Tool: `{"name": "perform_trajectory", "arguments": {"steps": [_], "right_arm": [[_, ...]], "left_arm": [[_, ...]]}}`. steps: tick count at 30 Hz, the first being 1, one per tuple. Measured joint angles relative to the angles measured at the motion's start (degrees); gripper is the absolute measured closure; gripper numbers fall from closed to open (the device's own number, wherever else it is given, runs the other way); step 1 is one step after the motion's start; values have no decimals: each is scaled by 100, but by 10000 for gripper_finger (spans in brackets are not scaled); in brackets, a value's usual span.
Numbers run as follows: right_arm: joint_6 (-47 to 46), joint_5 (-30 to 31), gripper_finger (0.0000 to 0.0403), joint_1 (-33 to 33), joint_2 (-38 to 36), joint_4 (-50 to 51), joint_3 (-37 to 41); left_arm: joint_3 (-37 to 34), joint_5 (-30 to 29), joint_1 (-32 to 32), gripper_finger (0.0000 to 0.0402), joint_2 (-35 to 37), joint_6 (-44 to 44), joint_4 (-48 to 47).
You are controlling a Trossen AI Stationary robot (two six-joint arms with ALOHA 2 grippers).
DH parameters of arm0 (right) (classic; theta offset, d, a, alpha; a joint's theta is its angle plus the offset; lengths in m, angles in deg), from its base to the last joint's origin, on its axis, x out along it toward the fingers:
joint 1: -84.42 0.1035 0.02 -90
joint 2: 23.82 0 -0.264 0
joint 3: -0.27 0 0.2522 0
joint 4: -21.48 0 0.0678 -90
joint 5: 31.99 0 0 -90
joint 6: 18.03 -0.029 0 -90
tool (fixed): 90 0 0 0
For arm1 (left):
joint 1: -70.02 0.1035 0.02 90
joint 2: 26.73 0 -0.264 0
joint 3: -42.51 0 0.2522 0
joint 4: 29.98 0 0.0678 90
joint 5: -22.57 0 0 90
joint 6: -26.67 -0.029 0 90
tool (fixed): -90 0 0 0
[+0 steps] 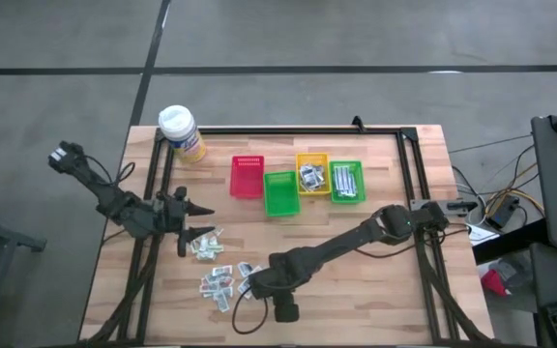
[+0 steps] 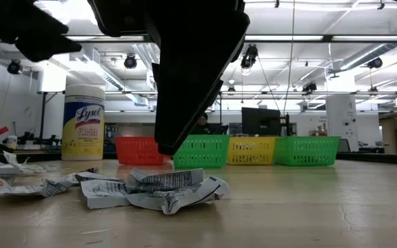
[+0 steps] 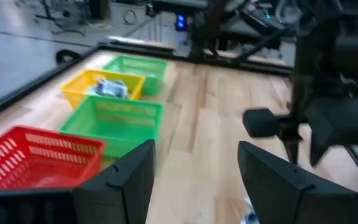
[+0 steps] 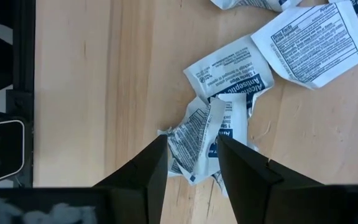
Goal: Pick & Place First Aid Supplies
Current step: Put the alcohol pad into the yellow basket
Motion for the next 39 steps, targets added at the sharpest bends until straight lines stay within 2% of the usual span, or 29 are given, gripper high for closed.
{"name": "perform_trajectory", "arguments": {"steps": [5, 14, 20, 30, 39], "right_arm": [[2, 0, 269, 0, 0, -29, 2], [-153, 2, 271, 2, 0, -53, 23], [-323, 5, 264, 22, 0, -84, 103], [-422, 15, 281, 24, 0, -200, 205], [-709, 13, 297, 24, 0, -345, 470]], "left_arm": [[-140, 457, 74, 182, 102, 30, -16], [-152, 629, 400, 194, 278, -319, -137], [-341, 801, 533, 203, 430, -197, -255], [-1100, 928, 535, 204, 1202, 139, 47], [-1293, 1086, 538, 204, 1817, 127, -410]]}}
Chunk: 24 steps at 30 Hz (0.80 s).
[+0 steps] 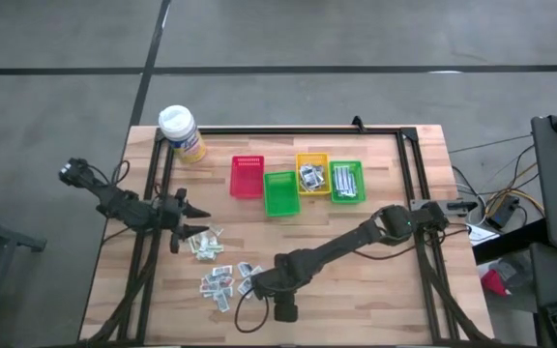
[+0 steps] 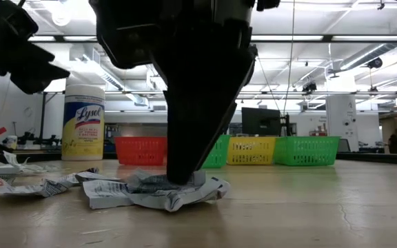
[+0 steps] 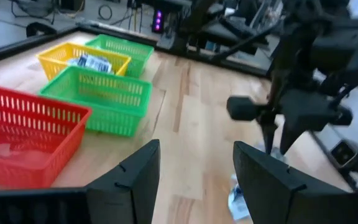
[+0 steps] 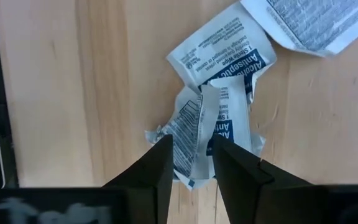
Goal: Pick & Place First Aid Supplies
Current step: Put the alcohol pad into the yellow basket
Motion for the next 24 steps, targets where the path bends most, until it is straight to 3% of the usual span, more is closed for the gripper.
{"name": "perform_trajectory", "arguments": {"steps": [16, 24], "right_arm": [[-6, -5, 389, 0, -2, -6, 79], [-6, -5, 394, -2, -6, 10, -121]], "left_arm": [[-83, 3, -2, 204, 264, 2, -193], [-133, 0, -2, 204, 264, 13, -181]]}}
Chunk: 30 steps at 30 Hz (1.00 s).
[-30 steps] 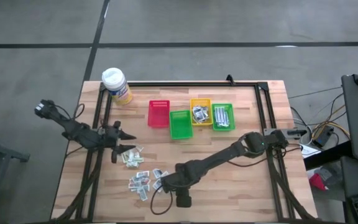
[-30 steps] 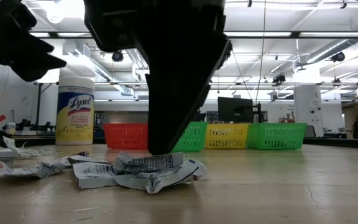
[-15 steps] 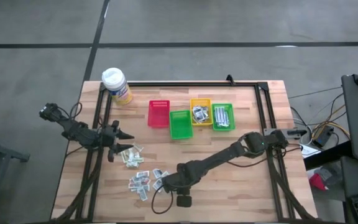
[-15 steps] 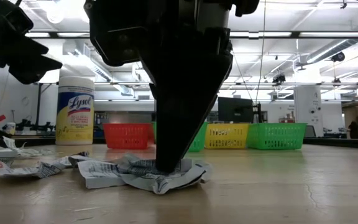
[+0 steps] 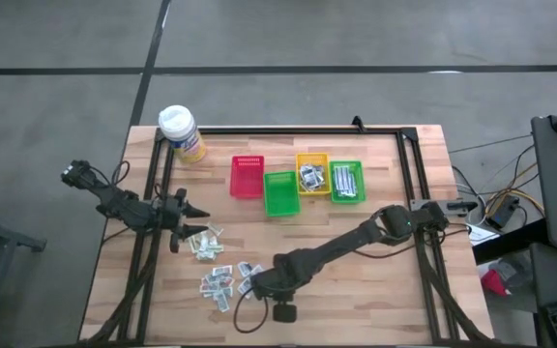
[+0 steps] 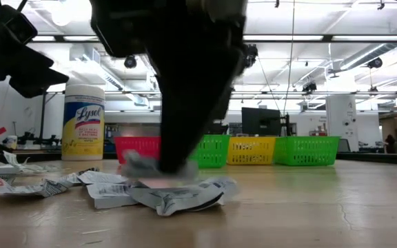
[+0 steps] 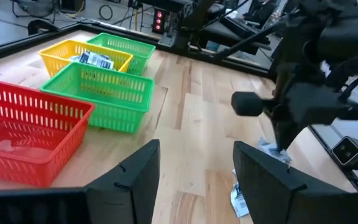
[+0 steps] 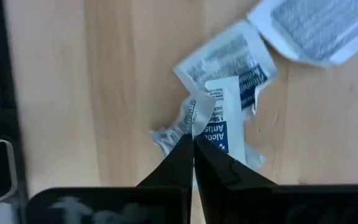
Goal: Pick & Place First Aid Supplies
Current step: Put the alcohol pad into the yellow basket
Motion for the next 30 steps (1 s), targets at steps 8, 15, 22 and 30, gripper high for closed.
{"name": "perform_trajectory", "arguments": {"steps": [8, 15, 22, 30], "right_arm": [[-26, 0, 394, 2, -16, 108, -640], [56, -2, 394, -1, -24, 408, -1566], [153, 165, 394, -127, -282, 401, -1914], [595, 1024, 394, -403, -816, 1203, -1933]], "left_arm": [[-28, 0, 0, 204, 0, 8, -69], [-28, 0, 0, 204, -2, 15, -117], [-28, 0, 0, 204, -2, 37, -112], [-28, 0, 0, 204, -7, 35, -110]]}}
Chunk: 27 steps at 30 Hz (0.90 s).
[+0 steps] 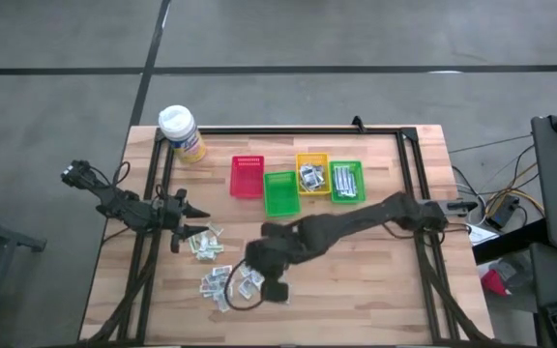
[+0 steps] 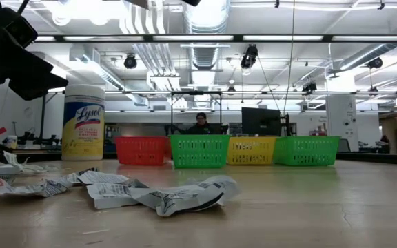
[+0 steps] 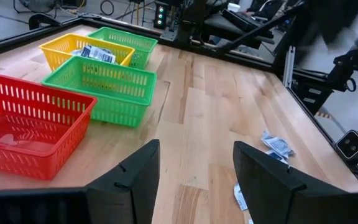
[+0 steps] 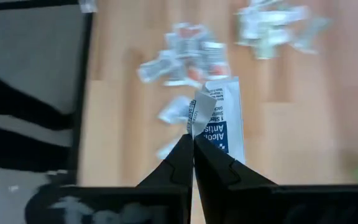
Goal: Pick & Place First Aid Supplies
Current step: Put the alcohol pad into the yellow basket
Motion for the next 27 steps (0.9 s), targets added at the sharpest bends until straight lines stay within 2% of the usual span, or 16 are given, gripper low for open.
{"name": "perform_trajectory", "arguments": {"steps": [8, 14, 27], "right_arm": [[713, 960, 394, -453, -481, 1482, 0], [1505, 1359, 394, -962, -627, 2247, -2], [3302, 1435, 394, -2331, -672, 2767, 16]], "left_arm": [[0, -38, 0, 204, -7, 0, -9], [0, -59, 0, 204, -11, -2, -4], [0, -66, 0, 204, -11, -2, 0]]}}
